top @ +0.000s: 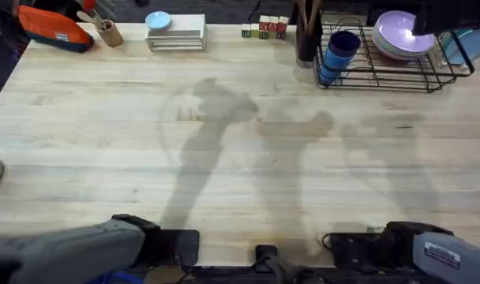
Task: Pick up the cup on the table and put them onto the rack.
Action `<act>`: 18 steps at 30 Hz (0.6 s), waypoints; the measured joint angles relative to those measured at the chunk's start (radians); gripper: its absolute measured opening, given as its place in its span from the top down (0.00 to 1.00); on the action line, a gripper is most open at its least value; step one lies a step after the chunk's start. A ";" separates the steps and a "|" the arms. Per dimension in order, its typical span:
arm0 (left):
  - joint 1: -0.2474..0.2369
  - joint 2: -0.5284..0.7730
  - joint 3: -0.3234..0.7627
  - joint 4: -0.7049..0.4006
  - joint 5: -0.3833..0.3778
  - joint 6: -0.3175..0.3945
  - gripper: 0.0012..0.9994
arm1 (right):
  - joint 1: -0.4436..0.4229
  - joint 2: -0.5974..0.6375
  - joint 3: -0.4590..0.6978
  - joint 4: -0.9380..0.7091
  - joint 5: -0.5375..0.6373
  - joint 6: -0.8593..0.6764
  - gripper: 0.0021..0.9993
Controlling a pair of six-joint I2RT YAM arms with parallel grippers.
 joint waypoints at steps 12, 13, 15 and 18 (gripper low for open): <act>0.095 -0.181 -0.212 -0.155 -0.019 -0.144 0.01 | 0.000 0.000 0.000 0.016 0.000 0.004 0.01; 0.097 -0.181 -0.212 -0.167 -0.021 -0.165 0.01 | 0.000 0.000 0.000 0.019 0.000 0.008 0.01; 0.098 -0.181 -0.212 -0.186 -0.023 -0.250 0.01 | 0.000 0.000 0.000 0.025 0.000 0.026 0.01; 0.098 -0.181 -0.212 -0.186 -0.023 -0.304 0.01 | 0.000 0.000 0.000 0.027 0.000 0.031 0.01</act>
